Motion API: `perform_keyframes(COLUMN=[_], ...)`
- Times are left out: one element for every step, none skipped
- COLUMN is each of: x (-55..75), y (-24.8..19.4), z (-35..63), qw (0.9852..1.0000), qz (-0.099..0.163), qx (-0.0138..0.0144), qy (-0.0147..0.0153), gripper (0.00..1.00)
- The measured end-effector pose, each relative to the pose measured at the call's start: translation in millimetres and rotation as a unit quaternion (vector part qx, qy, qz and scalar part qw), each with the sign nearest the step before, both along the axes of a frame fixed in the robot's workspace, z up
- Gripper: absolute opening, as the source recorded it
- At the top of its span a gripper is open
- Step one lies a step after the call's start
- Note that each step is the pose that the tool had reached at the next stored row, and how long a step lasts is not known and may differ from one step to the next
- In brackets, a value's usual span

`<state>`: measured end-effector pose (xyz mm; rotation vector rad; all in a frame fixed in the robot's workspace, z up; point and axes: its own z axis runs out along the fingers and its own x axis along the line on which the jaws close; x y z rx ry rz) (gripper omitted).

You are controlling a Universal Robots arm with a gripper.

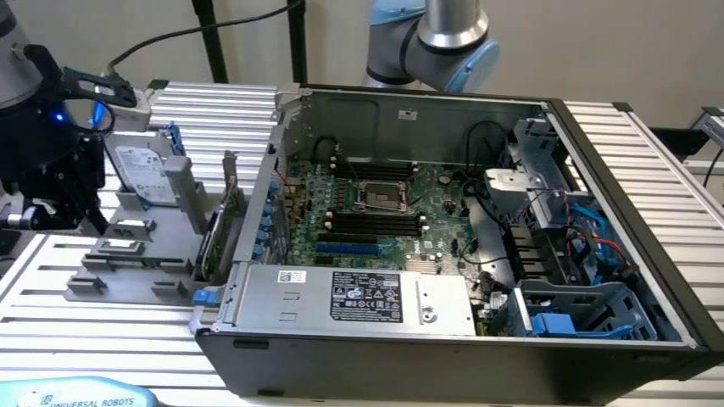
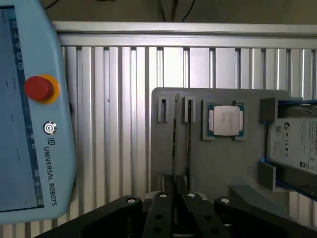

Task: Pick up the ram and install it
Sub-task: 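Pick up the ram and move it above insertion slot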

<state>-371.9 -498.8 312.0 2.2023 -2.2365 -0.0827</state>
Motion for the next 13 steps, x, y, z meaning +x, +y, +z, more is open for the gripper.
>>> perform_keyframes(x=[0.8, 1.9, 3.0, 4.2, 5.5, 6.8, 8.1, 9.4, 10.6, 11.9, 13.4, 14.9, 16.7], y=[0.4, 0.8, 1.3, 1.8, 2.3, 2.8, 3.4, 3.9, 4.4, 5.0, 5.5, 6.0, 6.5], z=[4.1, 8.1, 11.7, 15.3, 18.8, 22.3, 26.0, 29.5, 33.0, 36.4, 39.9, 43.2, 46.5], qw=[1.0, 1.0, 1.0, 1.0, 1.0, 1.0, 1.0, 1.0, 1.0, 1.0, 1.0, 1.0, 1.0], qz=[0.0, 0.0, 0.0, 0.001, 0.001, 0.001, 0.001, 0.001, 0.002, 0.002, 0.002, 0.002, 0.002], qx=[0.0001, 0.0003, 0.0006, 0.0008, 0.0011, 0.0014, 0.0017, 0.0019, 0.0022, 0.0025, 0.0028, 0.003, 0.0033], qy=[0.0001, 0.0, 0.0, 0.0, 0.0, 0.0, 0.0, 0.0, 0.0, 0.0, 0.0, 0.0, 0.0], gripper=[0.14, 0.14, 0.14, 0.14, 0.14, 0.14, 0.14, 0.14, 0.14, 0.14, 0.14, 0.14, 0.14])
